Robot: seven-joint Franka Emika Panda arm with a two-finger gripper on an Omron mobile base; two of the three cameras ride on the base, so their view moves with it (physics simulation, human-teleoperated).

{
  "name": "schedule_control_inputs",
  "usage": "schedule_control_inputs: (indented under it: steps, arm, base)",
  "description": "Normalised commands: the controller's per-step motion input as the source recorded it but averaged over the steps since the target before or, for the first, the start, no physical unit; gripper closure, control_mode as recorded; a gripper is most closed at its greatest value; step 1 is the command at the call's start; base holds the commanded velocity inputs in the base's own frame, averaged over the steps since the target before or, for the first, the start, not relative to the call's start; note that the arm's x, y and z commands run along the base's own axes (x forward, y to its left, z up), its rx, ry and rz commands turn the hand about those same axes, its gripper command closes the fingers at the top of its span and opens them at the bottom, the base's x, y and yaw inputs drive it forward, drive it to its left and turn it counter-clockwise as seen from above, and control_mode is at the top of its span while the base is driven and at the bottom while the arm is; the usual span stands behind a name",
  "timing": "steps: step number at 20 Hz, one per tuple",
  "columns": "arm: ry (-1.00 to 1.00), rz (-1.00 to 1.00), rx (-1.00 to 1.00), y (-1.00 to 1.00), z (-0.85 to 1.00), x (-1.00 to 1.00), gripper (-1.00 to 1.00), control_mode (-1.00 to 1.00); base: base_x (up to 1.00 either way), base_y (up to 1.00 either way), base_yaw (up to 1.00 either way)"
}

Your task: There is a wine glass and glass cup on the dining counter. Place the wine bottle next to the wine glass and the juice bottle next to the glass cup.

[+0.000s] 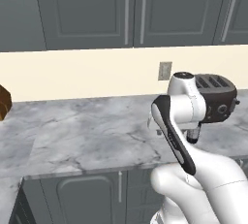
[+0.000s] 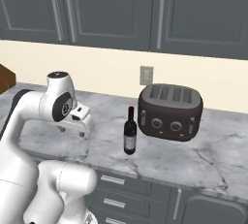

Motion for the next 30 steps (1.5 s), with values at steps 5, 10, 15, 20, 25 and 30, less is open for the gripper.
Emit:
schedule_control_inputs:
  steps: [5,10,15,20,25,30]
  arm:
    - [0.00,0.00,0.00,0.00,0.00,0.00,-1.00,1.00]
    - [0.00,0.00,0.00,0.00,0.00,0.00,-1.00,1.00]
    - [0.00,0.00,0.00,0.00,0.00,0.00,-1.00,1.00]
    - [-0.01,-0.01,0.00,0.00,0.00,-0.02,-1.00,-1.00]
    - [-0.14,-0.33,-0.08,0.04,0.00,-0.01,-1.00,-1.00]
    - [-0.09,-0.59,-0.11,0.00,-0.01,-0.05,-1.00,-1.00]
  base:
    - [0.12,0.00,0.00]
    - [0.00,0.00,0.00]
    - [-0.01,0.00,0.00]
    - [-0.05,0.00,0.00]
    - [0.00,0.00,0.00]
    - [0.00,0.00,0.00]
